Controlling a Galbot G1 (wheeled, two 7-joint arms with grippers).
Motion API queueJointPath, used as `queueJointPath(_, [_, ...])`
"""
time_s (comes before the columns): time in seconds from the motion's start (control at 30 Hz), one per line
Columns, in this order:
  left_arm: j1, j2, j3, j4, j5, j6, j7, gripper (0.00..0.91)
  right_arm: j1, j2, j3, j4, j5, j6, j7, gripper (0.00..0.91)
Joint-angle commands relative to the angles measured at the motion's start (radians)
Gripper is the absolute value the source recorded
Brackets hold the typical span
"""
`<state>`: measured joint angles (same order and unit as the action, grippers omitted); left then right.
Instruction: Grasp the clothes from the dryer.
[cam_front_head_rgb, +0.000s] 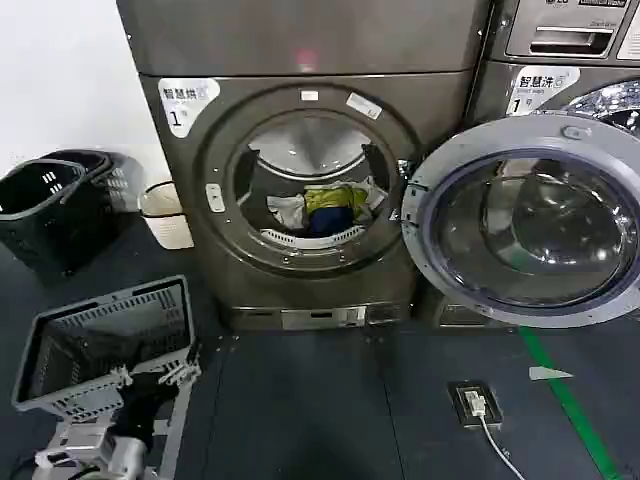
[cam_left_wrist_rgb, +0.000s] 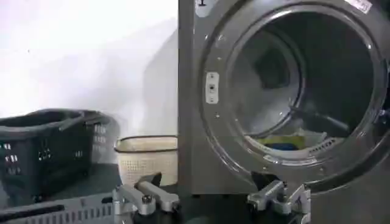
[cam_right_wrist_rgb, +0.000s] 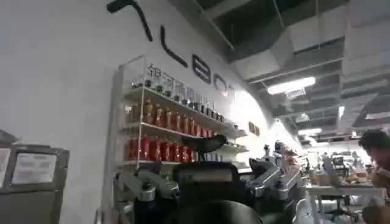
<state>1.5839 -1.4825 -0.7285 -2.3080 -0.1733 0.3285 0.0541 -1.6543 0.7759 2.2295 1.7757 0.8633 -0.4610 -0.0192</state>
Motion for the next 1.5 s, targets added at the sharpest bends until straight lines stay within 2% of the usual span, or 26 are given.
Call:
queueJointPath(0.03, [-0.001,-0.001,0.001,-0.001,0.003,-0.003,0.000,0.907,0.000,0.004,-0.013,0.004,-0.008,0.035,-0.010,0.907])
queueJointPath(1.1, [0.001,0.006,-0.045,-0.039,-0.025,0.001,0.000,0.907,0.005,0.020,-0.033,0.032,0.016,0.061,-0.023,0.907])
queueJointPath(1.5, [0.001,0.002,-0.045,-0.038,-0.026,0.003,0.001,0.907,0.017,0.022,-0.051,0.032,0.010,0.075,-0.051,0.907])
